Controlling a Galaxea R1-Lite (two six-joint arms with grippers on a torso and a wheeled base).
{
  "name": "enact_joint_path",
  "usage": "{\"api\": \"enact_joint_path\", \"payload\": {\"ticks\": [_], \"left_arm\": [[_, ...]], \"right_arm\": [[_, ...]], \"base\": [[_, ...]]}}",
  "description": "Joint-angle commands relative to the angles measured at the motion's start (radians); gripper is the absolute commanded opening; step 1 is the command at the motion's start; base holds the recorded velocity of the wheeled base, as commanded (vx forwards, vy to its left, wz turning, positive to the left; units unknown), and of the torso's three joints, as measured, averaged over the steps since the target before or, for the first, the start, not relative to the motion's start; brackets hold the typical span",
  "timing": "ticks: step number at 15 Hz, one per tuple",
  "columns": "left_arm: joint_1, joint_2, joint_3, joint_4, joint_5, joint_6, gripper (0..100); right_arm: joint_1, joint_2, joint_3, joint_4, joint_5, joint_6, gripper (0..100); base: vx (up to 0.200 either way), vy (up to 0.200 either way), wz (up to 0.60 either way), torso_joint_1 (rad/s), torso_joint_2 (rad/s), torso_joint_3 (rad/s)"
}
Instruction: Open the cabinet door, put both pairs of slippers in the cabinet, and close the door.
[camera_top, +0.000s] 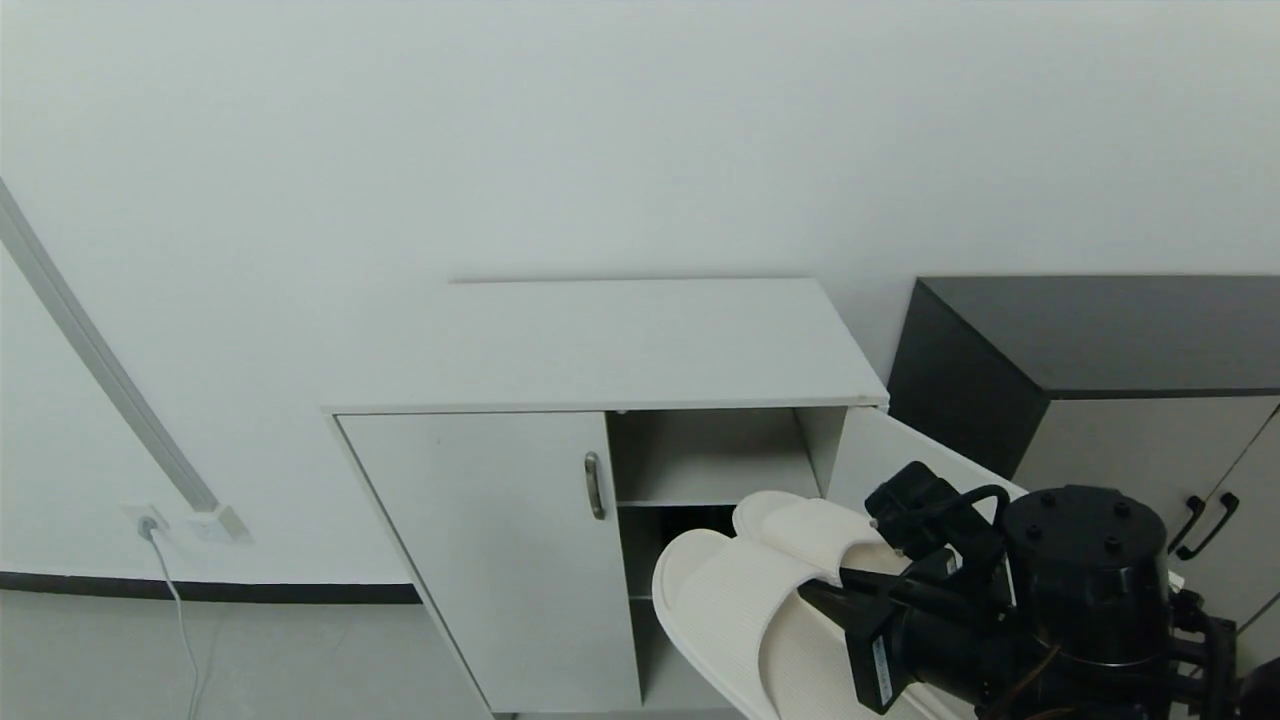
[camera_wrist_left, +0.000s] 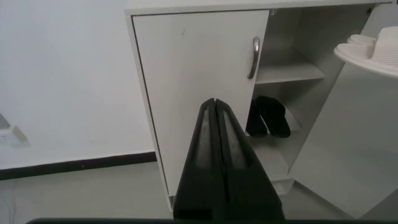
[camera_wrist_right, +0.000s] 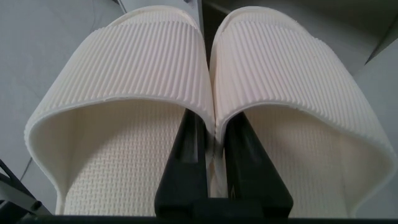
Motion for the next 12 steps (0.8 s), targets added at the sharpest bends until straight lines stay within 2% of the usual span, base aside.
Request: {"api": "enact_joint_path", "payload": {"ticks": [1, 12], "left_arm": [[0.000, 0.001, 0.000, 0.000, 0.000, 0.000, 0], [0.000, 0.001, 0.000, 0.000, 0.000, 0.001, 0]], "right_arm": [[0.002, 0.002, 0.000, 0.000, 0.000, 0.000, 0], [0.005, 0.022, 0.014, -0.054, -0.003, 0.000, 0]], "base": [[0.000, 0.000, 0.00, -0.217, 0.55, 0.325], [0.000, 0.000, 0.00, -0.182, 0.51, 0.324]]}}
